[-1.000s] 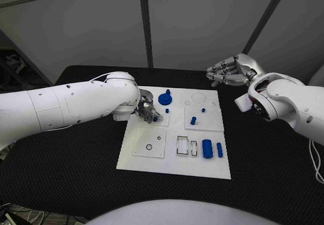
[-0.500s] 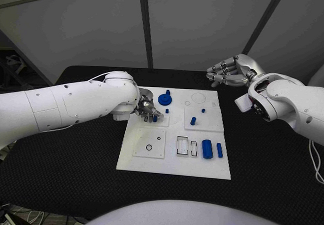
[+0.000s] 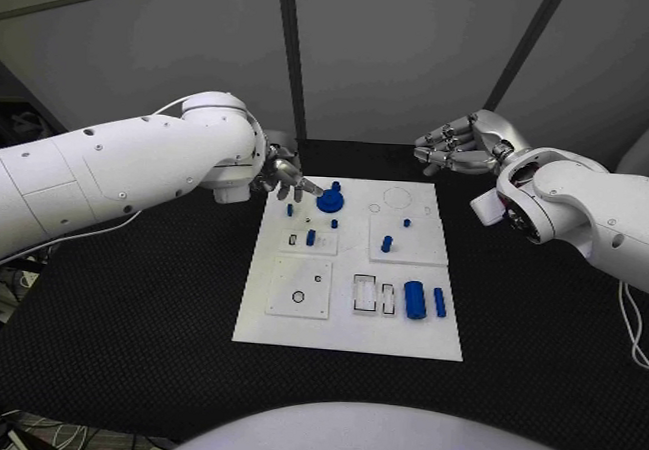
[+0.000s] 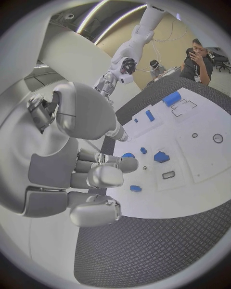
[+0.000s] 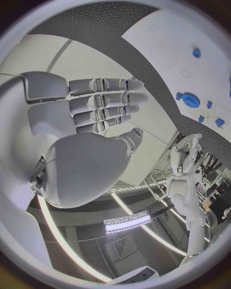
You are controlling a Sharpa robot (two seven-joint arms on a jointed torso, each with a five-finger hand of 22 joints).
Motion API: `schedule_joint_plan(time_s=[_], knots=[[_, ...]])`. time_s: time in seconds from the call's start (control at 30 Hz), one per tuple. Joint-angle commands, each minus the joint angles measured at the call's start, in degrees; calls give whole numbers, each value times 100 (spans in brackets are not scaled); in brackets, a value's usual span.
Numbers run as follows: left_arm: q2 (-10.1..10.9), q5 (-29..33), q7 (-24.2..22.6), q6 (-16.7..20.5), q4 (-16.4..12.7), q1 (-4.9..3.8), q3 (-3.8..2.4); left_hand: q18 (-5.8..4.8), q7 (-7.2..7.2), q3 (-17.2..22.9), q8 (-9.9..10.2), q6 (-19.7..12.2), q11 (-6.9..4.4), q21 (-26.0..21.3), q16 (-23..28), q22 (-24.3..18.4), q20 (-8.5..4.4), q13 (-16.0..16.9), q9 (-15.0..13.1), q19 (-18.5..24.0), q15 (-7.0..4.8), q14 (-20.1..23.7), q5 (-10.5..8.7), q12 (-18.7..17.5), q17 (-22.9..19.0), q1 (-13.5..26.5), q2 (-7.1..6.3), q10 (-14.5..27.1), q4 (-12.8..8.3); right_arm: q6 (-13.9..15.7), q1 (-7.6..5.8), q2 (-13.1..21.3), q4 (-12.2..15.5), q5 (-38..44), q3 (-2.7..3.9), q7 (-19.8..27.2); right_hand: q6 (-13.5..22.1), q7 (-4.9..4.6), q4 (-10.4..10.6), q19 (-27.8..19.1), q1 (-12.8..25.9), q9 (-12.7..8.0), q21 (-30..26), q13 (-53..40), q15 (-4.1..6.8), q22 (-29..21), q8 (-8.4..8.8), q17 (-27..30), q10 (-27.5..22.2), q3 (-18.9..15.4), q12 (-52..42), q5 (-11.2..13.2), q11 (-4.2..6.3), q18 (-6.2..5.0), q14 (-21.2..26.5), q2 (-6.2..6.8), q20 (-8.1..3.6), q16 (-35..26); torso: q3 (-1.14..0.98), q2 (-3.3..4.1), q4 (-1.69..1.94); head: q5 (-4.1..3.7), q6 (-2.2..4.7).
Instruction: Assemble the parts on the task board
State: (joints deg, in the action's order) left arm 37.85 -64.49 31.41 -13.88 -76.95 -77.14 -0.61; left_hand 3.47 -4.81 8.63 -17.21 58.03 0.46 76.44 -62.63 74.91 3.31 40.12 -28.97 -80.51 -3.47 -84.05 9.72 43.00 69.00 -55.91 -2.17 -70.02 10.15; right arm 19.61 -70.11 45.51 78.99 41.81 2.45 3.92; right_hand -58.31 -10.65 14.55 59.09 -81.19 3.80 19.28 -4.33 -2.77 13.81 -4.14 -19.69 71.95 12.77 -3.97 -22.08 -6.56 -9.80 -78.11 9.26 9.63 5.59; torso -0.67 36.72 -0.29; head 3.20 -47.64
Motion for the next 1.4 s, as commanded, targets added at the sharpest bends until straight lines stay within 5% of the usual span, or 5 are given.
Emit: schedule_joint_plan(time_s=[0.03,0.37,0.63,1.03,1.4], knots=[[-44,-85,9,-346,173,-92,-14,52,-12,-96,58,-39,21,-97,67,369,14,-27,27,78,66,19,-59,-22,-45,-93,12,54,10,-30,-12,-20,-10,-15,3,22,33,-9,19,35,48,9,-25,5,-29,-10,21,8,-47,-33,11,-17,2,-69,-2,-11,9,-22,0,-1,2,13,29],[-404,115,-71,-270,1006,-181,31,210,-158,-397,303,-342,166,-805,569,-119,137,-178,132,546,198,312,-74,-173,-392,-455,153,500,73,-49,-12,-37,-23,-15,3,18,14,1,12,60,48,14,-38,-1,-20,-22,8,6,-28,-37,-1,-21,13,-72,-22,-20,7,-28,9,14,-8,-3,91],[-436,221,-68,-573,1039,-174,67,131,-78,-644,156,-66,89,-493,163,134,104,-244,82,253,133,123,-77,-32,-128,-697,265,323,139,-78,-12,-43,-30,-15,2,14,-21,17,-9,100,22,21,-48,-7,-4,-33,-11,5,1,-24,-13,-26,31,-77,-54,-43,-4,-36,1,-2,3,-7,80],[-421,315,-53,-827,774,-137,427,26,-50,-692,247,-31,47,-76,-120,459,48,-243,149,-70,85,-28,-38,120,55,-1009,377,137,56,-141,-11,-60,-46,53,2,-20,-103,61,-56,231,-17,29,-49,-27,45,-48,-43,-16,116,-1,-45,-26,81,-79,-183,-67,-53,-28,-3,-1,-6,6,95],[-574,239,-57,-716,732,-66,559,-31,-9,-676,251,106,11,156,-247,644,20,417,154,-229,54,-92,-10,779,140,-1017,302,-149,55,-172,-11,-79,-61,74,1,-52,-106,63,-59,242,-16,28,-48,-29,49,-49,-43,-19,124,-2,-47,-24,84,-79,-193,-63,-57,-27,-7,8,-11,-2,91]])
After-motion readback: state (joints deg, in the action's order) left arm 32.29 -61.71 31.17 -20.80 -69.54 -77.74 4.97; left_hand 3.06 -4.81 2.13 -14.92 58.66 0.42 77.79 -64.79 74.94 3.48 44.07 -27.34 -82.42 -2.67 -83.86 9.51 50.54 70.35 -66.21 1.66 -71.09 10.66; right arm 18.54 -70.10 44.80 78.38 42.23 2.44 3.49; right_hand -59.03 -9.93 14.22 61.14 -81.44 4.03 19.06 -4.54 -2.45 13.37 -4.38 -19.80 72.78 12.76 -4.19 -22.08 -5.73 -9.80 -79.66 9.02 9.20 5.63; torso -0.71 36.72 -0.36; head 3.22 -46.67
